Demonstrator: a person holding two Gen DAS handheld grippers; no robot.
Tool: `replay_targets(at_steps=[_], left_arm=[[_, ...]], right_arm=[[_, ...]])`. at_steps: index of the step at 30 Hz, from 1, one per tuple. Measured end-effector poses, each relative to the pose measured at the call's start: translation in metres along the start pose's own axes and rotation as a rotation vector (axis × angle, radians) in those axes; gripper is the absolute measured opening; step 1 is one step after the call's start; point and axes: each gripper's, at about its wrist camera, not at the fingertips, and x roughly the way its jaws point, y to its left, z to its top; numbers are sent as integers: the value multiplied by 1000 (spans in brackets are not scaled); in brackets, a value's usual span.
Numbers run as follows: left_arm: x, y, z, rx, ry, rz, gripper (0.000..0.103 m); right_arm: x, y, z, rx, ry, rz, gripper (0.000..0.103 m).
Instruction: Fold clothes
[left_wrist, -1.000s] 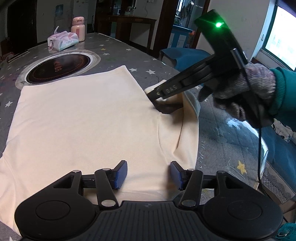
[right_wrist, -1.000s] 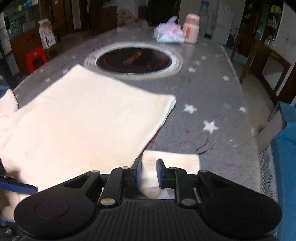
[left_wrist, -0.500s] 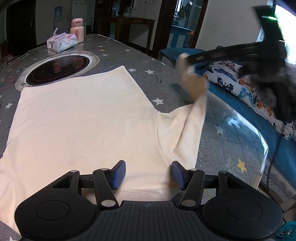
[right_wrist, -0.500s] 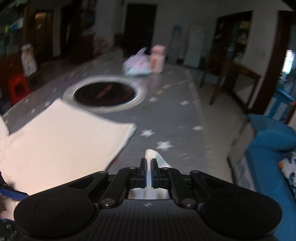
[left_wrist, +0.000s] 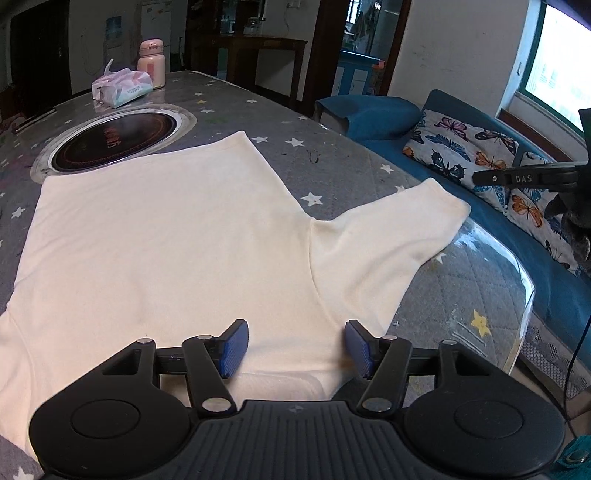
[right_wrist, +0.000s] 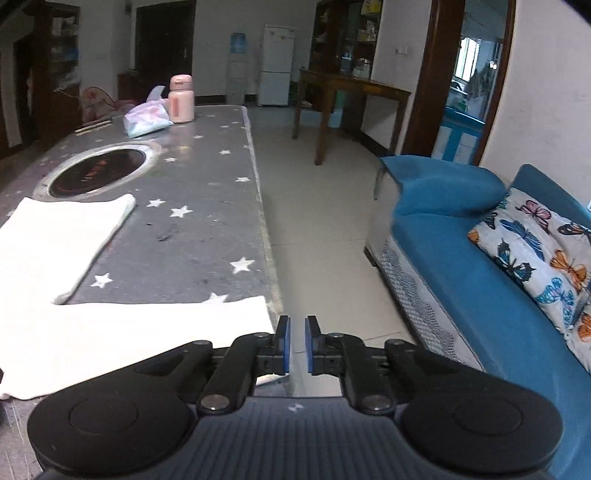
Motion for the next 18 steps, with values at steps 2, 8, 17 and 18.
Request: replay_targets(at_steps=[2, 8, 17, 18], left_arm=[[-1, 0, -1, -15, -4, -1, 62], [-14, 8, -6, -62, -12, 2, 62], [-56, 71, -14, -224, -100, 147, 62], [-57, 80, -16, -249, -97, 166, 62]], right_arm=[[3, 7, 1, -14, 6, 56, 10], [31, 37, 0, -69, 64, 149, 13], [49, 49, 0, -97, 102, 158, 22], [48, 49, 0, -99, 102, 156, 22]])
